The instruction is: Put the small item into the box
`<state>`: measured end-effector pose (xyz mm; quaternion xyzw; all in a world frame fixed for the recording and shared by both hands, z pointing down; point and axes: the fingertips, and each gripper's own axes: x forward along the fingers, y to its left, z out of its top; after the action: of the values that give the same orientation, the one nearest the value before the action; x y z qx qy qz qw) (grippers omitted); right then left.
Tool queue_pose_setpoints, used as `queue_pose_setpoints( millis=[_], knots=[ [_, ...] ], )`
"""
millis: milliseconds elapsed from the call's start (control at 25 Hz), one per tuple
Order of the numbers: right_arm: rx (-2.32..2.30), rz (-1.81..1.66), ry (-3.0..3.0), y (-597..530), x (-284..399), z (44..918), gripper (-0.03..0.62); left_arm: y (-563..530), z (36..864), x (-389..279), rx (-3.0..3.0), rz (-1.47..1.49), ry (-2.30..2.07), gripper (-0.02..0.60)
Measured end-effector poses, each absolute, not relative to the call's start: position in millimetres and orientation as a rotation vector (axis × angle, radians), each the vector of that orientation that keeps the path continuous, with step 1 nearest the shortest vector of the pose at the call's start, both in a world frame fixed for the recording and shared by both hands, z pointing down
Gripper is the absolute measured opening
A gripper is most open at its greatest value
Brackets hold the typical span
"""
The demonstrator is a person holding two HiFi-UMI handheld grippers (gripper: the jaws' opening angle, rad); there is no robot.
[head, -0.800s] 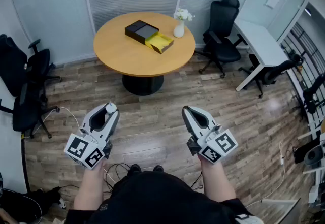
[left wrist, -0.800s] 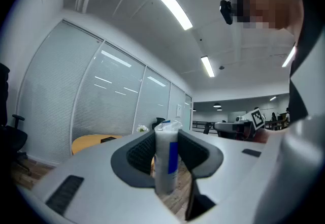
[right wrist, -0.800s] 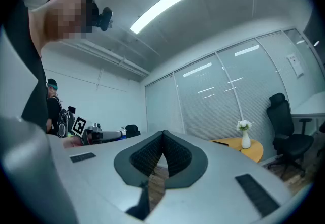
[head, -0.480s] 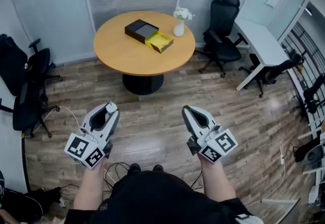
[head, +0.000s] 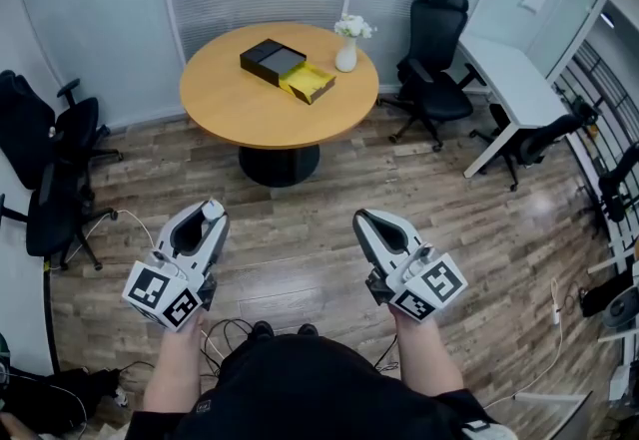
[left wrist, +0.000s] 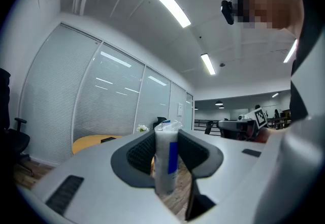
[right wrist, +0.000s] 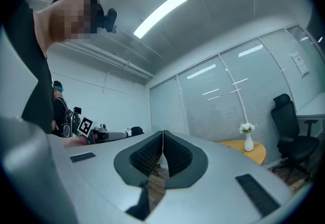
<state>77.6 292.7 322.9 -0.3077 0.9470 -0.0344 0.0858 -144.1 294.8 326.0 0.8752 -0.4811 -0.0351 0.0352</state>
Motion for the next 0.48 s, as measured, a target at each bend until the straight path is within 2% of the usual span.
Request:
queue_pose_setpoints(
  millis=[480],
  knots=[
    [-0.884, -0.128, 2.784, 313, 129, 329, 0.035, 320, 316, -99, 2.707, -0.08, -1.523, 0.14]
  ],
)
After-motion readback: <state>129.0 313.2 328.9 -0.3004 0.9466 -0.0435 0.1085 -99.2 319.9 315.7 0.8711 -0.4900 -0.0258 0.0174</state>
